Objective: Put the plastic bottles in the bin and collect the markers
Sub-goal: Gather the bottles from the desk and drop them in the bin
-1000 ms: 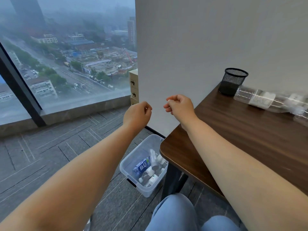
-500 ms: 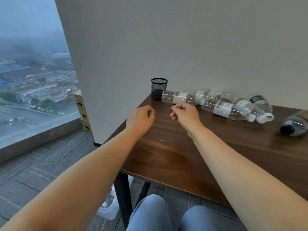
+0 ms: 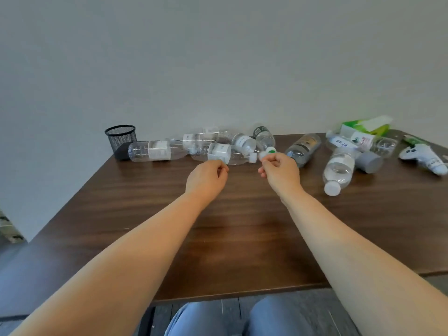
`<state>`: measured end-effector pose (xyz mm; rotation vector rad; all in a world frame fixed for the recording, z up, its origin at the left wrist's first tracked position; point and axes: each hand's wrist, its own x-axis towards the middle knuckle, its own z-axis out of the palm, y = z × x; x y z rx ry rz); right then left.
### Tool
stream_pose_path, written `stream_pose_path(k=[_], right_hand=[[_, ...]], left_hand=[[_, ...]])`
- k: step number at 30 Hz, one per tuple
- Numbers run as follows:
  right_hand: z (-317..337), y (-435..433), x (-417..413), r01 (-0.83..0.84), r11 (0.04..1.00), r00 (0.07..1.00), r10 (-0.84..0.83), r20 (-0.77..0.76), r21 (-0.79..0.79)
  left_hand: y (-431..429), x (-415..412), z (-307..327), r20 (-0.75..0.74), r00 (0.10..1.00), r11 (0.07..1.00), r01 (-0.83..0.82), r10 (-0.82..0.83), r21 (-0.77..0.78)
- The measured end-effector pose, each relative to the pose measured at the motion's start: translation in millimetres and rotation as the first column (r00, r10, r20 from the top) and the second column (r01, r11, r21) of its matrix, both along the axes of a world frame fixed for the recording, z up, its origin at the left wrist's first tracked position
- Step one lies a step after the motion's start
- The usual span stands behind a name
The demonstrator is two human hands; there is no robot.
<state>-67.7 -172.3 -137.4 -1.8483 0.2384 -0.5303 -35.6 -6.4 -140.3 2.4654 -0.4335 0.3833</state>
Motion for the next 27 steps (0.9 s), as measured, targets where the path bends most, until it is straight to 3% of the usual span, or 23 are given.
stream_pose_path(k=[4, 6, 9, 11, 17, 20, 24, 27], right_hand=[[-3, -49, -9, 0.203, 0.967, 0.979, -0.197, 0.056, -0.152], [-6, -71, -10, 0.302, 0.902, 0.953, -0.292, 0.080, -0.310], [-14, -101, -11, 0.327, 0.746, 0.902, -0.430, -0.044, -0.581], [-20, -116, -10, 0.271, 0.714, 0.863, -0.478, -0.165, -0.646], [-35, -140, -8, 0.188, 0.821, 0.823, -0.431, -0.370, -0.539], [-48, -142, -12, 0.251, 0.831, 0.877, -0.413, -0.247, -0.497], [-47, -145, -12, 0.350, 0.885, 0.924, -0.380, -0.043, -0.307], [-46, -146, -14, 0.373, 0.908, 0.926, -0.379, 0.006, -0.193]], left_hand=[[-48, 5, -2, -0.004, 0.995, 0.995, 0.096, -0.096, -0.031], [-69, 11, -5, -0.005, 0.990, 0.989, 0.143, -0.144, -0.035], [-96, 20, -9, 0.021, 0.982, 0.982, 0.188, -0.188, 0.016], [-113, 24, -10, 0.035, 0.977, 0.977, 0.210, -0.211, 0.029], [-157, 39, -13, -0.042, 0.961, 0.960, 0.276, -0.274, 0.045], [-173, 45, -17, -0.096, 0.957, 0.958, 0.279, -0.272, 0.072], [-190, 60, -17, -0.094, 0.967, 0.965, 0.246, -0.237, 0.092], [-207, 69, -15, -0.104, 0.968, 0.962, 0.239, -0.227, 0.129]])
